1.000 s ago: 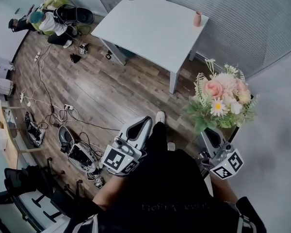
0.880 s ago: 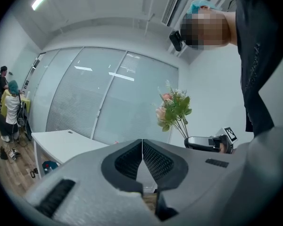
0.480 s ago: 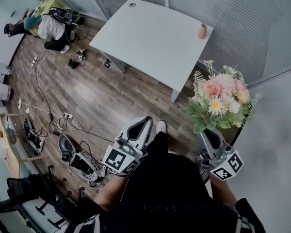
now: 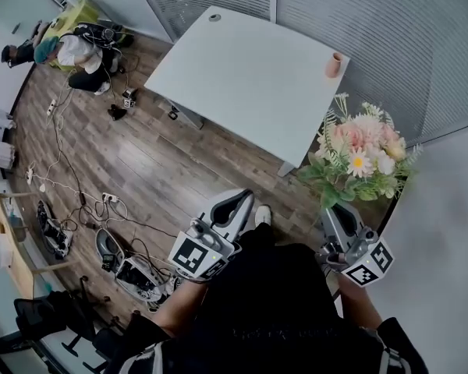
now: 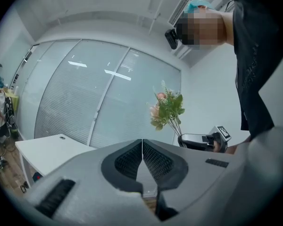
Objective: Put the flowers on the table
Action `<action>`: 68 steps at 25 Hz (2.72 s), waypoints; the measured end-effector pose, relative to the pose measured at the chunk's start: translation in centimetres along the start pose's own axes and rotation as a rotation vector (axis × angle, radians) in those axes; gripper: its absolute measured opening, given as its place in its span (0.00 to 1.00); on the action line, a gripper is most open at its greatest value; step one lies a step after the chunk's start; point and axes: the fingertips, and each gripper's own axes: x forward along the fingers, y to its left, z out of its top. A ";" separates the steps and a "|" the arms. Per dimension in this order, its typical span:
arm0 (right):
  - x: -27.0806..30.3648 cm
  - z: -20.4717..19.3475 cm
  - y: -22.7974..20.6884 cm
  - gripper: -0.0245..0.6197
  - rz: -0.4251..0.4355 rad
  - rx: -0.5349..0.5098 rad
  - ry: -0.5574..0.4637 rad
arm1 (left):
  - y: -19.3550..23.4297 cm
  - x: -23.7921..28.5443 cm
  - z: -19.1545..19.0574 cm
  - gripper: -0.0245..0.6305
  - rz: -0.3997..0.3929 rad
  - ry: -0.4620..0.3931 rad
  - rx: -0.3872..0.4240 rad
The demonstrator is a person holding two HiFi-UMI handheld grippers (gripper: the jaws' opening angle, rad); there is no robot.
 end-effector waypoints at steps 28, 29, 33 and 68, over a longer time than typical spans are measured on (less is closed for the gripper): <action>11.4 6.8 -15.1 0.11 0.083 0.004 0.043 | 10.5 16.8 -0.1 0.07 0.034 0.073 -0.035; 11.2 6.5 -15.6 0.11 0.087 0.007 0.046 | 10.5 17.0 -0.6 0.07 0.037 0.074 -0.037; 11.0 6.2 -15.5 0.11 0.100 0.015 0.055 | 9.9 17.2 -1.7 0.07 0.042 0.120 -0.039; 20.4 2.4 -25.0 0.11 0.037 0.099 0.295 | 16.1 24.6 -6.3 0.07 0.113 0.211 -0.087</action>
